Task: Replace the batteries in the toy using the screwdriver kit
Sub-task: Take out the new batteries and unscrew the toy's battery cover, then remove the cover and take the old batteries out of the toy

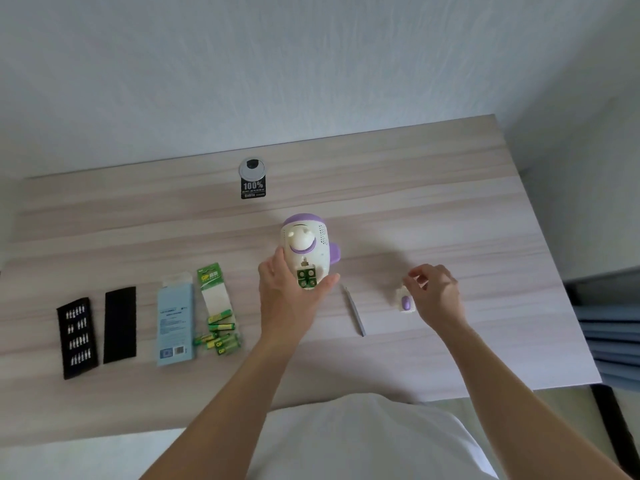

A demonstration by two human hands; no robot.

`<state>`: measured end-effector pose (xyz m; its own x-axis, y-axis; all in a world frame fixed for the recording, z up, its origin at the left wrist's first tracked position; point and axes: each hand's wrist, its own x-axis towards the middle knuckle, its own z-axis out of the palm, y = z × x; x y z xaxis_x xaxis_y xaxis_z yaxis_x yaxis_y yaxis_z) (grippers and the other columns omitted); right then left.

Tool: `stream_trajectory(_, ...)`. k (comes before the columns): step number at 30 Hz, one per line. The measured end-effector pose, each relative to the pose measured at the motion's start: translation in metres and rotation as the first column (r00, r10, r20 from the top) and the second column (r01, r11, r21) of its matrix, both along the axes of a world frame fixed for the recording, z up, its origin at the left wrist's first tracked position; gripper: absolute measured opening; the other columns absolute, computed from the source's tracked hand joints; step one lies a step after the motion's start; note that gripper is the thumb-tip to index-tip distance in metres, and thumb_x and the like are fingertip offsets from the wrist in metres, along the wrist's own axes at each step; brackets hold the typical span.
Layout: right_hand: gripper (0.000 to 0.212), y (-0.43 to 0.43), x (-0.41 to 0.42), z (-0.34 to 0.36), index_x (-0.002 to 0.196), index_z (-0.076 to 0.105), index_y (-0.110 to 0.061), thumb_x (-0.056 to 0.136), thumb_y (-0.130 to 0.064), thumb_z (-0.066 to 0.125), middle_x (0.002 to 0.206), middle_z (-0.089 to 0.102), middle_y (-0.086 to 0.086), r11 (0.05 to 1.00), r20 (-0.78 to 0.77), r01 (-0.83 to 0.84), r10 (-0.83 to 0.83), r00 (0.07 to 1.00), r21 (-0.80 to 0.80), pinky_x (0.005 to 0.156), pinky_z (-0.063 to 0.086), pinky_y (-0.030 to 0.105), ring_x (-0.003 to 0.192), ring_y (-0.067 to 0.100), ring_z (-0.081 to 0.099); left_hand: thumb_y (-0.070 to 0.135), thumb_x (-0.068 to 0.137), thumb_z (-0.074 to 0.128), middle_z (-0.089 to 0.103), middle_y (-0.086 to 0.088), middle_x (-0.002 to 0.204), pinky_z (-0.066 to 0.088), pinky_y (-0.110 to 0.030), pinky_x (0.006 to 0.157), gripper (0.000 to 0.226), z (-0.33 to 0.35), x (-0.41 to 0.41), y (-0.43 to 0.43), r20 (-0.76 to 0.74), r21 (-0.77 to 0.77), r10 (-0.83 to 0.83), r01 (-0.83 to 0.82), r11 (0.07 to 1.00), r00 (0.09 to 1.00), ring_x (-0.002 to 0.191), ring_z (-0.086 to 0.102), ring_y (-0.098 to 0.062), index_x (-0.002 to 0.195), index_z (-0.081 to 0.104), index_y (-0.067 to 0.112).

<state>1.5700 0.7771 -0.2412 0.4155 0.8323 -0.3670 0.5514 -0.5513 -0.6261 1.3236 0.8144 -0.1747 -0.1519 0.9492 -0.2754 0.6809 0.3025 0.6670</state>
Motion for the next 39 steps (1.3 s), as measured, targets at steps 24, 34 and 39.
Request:
stream_trajectory(24,0.051,0.014,-0.141,0.085,0.126,0.050,-0.022,0.088,-0.053,0.063,0.114,0.064,0.011,0.963,-0.859,0.191,-0.257,0.443,-0.189,0.080,0.061,0.037,0.098,0.027,0.071,0.057,0.070,0.077,0.061,0.005,0.112,0.054,-0.031,0.087,0.051,0.062,-0.011,0.014,0.291,0.079,0.112,-0.140,0.987,0.950,0.105,0.061,-0.010,0.116,0.064,0.036)
stream_trajectory(34,0.048,0.031,-0.172,0.126,0.119,0.056,-0.013,0.080,-0.033,0.074,0.112,0.066,0.020,0.904,-0.954,0.413,-0.022,0.298,0.109,0.081,0.056,0.043,0.091,0.030,0.068,0.019,0.087,0.074,0.071,0.010,0.112,0.052,-0.011,0.066,0.044,0.112,-0.043,0.015,0.671,0.075,0.030,-0.108,0.991,0.741,0.094,0.069,0.000,0.127,0.060,0.031)
stream_trajectory(39,0.039,0.032,-0.173,0.148,0.119,0.053,-0.005,0.085,-0.012,0.072,0.109,0.064,0.021,0.837,-0.946,0.514,0.013,0.324,0.188,0.080,0.059,0.041,0.097,0.035,0.070,0.036,0.076,0.074,0.074,0.004,0.108,0.055,-0.021,0.077,0.044,0.113,-0.046,0.021,0.769,0.072,0.025,-0.125,0.989,0.638,0.100,0.070,-0.013,0.118,0.064,0.029)
